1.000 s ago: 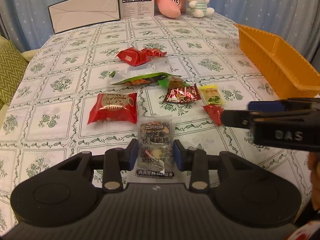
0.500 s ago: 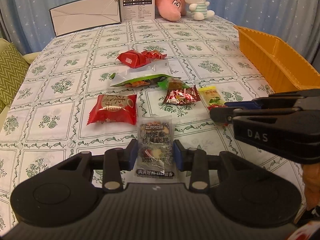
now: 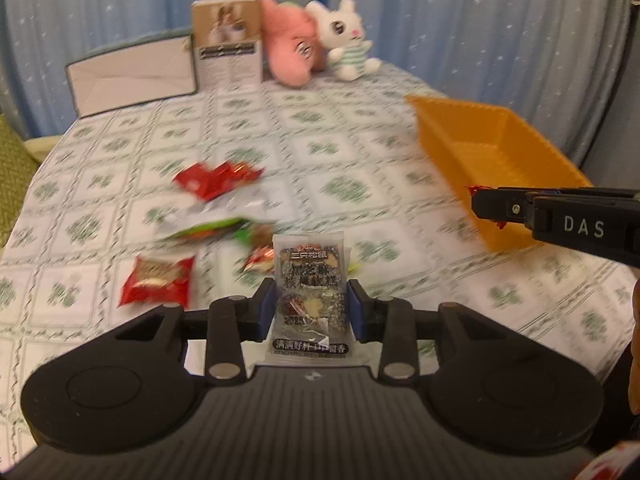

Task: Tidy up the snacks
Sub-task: 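Carry both snacks over the orange tray and open both tools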

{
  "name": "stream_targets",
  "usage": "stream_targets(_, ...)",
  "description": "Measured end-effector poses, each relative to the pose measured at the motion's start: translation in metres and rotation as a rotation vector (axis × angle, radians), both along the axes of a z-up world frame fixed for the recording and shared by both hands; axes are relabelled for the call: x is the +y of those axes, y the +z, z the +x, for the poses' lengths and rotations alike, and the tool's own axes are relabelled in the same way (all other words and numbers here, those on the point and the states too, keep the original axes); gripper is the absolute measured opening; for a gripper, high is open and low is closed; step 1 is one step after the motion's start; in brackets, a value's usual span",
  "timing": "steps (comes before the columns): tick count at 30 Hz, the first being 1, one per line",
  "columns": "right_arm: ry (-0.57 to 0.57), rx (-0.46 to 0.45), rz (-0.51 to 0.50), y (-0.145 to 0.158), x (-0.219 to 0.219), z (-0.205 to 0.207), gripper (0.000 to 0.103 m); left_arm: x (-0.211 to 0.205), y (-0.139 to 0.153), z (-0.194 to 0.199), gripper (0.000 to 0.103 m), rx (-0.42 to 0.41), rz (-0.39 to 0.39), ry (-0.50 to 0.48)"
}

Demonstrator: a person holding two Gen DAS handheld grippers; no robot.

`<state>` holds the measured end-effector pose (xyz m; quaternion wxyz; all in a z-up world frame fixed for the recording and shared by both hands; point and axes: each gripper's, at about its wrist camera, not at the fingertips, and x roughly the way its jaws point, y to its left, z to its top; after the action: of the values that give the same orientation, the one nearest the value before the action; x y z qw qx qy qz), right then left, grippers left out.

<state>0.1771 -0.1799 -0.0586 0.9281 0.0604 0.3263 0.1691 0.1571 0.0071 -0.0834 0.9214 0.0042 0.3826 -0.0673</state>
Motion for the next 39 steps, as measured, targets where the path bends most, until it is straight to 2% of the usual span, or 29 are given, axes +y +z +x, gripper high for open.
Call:
stream_targets(4, -0.079, 0.026, 0.050, 0.019, -0.046, 0.002, 0.018, -0.039, 0.020, 0.010, 0.034, -0.037, -0.028, -0.058)
stream_targets(11, -0.168, 0.025, 0.036, 0.042, -0.109, 0.009, 0.018, -0.101, 0.046, 0.033, 0.034, -0.075, -0.058, -0.156)
stream_targets(17, -0.189, 0.028, 0.009, 0.037, -0.148, 0.022, 0.018, -0.137, 0.050, 0.051, 0.034, -0.077, -0.048, -0.212)
stream_targets(28, -0.226, 0.082, 0.007, 0.004, -0.173, 0.047, 0.018, -0.172, 0.023, 0.085, 0.034, -0.035, -0.033, -0.288)
stream_targets(32, -0.232, 0.093, 0.015, -0.003, -0.177, 0.052, 0.018, -0.174, 0.014, 0.097, 0.035, -0.017, -0.043, -0.286)
stream_targets(39, -0.230, 0.103, 0.023, -0.008, -0.178, 0.055, 0.018, -0.157, 0.018, 0.092, 0.041, -0.053, -0.047, -0.242)
